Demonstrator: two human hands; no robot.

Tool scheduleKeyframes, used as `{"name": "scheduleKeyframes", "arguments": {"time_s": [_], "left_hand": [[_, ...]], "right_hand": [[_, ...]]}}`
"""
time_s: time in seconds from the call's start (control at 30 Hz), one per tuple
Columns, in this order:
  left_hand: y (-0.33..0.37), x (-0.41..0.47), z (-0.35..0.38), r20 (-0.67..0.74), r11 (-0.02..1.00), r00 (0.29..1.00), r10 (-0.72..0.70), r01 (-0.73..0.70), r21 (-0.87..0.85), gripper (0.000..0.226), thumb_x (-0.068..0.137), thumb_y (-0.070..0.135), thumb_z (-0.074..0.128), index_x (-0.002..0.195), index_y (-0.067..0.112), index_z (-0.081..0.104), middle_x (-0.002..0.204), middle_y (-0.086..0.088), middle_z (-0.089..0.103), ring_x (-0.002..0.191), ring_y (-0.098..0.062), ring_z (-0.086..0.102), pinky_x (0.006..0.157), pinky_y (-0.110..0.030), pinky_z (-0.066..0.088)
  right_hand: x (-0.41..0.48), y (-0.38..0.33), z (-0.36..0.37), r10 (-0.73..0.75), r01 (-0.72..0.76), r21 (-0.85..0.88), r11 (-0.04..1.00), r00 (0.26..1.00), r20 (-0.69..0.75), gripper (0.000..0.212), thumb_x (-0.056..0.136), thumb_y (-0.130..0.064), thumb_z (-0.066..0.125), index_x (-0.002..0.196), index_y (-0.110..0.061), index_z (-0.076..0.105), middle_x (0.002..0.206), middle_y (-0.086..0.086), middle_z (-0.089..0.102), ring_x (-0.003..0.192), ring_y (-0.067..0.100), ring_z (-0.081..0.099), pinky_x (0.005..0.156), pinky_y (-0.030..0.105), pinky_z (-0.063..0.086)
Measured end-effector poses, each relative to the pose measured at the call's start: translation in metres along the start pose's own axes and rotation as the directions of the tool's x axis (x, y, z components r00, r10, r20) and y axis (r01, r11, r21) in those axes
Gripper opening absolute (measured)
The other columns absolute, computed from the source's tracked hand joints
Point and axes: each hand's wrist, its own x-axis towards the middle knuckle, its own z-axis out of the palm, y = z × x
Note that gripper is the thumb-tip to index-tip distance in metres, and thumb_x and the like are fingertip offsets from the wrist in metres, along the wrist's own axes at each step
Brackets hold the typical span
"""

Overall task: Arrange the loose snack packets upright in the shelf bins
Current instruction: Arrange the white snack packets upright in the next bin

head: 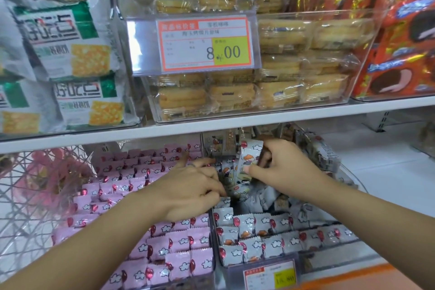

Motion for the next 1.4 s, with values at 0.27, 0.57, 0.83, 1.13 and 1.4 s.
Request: {"name": "scheduleKeyframes", "arguments": {"time_s": [0.27, 0.57, 0.83, 1.13, 1.4], "left_hand": [[-0.001, -0.001, 0.002, -0.048, 1.0, 0.999, 0.014, -0.014, 0.006, 0.06, 0.08, 0.045, 0.019, 0.122, 0.038, 0.061, 0.121, 0.021, 0.049, 0.143, -0.007, 0.01, 0.118, -0.048, -0.009], [-0.007, -0.019, 0.01, -0.286, 0.946, 0.956, -0.069, -0.028, -0.322, 0.048, 0.081, 0.05, 0.035, 0.122, 0.042, 0.058, 0.122, 0.026, 0.048, 0.117, 0.004, 0.042, 0.104, -0.021, 0.032], [0.006, -0.025, 0.024, -0.182, 0.862, 0.94, -0.287, 0.17, -0.478, 0.052, 0.099, 0.025, 0.043, 0.143, 0.048, 0.025, 0.138, 0.014, 0.039, 0.073, 0.002, 0.055, 0.081, -0.024, 0.045], [-0.001, 0.009, 0.004, -0.158, 0.952, 0.957, -0.243, 0.204, -0.229, 0.037, 0.1, 0.031, 0.034, 0.13, 0.044, 0.053, 0.138, 0.007, 0.045, 0.131, -0.02, 0.037, 0.114, -0.044, 0.018], [-0.013, 0.013, 0.008, -0.168, 0.974, 0.971, -0.167, 0.137, -0.178, 0.043, 0.097, 0.04, 0.026, 0.129, 0.04, 0.055, 0.141, 0.014, 0.042, 0.134, -0.014, 0.029, 0.115, -0.046, 0.014]], "right_hand": [[0.014, -0.002, 0.032, -0.016, 0.012, 0.072, 0.997, 0.998, 0.056, 0.038, 0.089, -0.021, 0.063, 0.125, -0.014, 0.054, 0.058, -0.011, 0.047, 0.045, -0.007, 0.048, 0.043, 0.008, 0.035], [0.041, 0.008, 0.057, 0.073, -0.074, -0.011, 0.997, 0.936, 0.345, 0.039, 0.098, -0.027, 0.048, 0.132, -0.008, 0.046, 0.107, 0.011, 0.063, 0.083, 0.014, 0.061, 0.061, 0.017, 0.04], [0.054, 0.013, 0.063, 0.244, -0.256, -0.042, 0.966, 0.837, 0.489, 0.033, 0.097, -0.037, 0.047, 0.112, -0.007, 0.049, 0.107, 0.014, 0.062, 0.092, 0.028, 0.066, 0.07, 0.041, 0.057], [0.048, 0.012, 0.053, 0.113, -0.094, -0.062, 0.994, 0.825, 0.554, 0.019, 0.098, -0.027, 0.047, 0.084, -0.015, 0.051, 0.073, 0.0, 0.048, 0.064, 0.013, 0.046, 0.059, 0.027, 0.039], [0.044, 0.024, 0.02, 0.13, 0.13, -0.282, 0.951, 0.658, 0.742, 0.089, 0.08, -0.057, 0.062, 0.149, -0.016, 0.022, 0.154, -0.001, 0.027, 0.137, 0.015, 0.032, 0.108, 0.023, 0.026]]}}
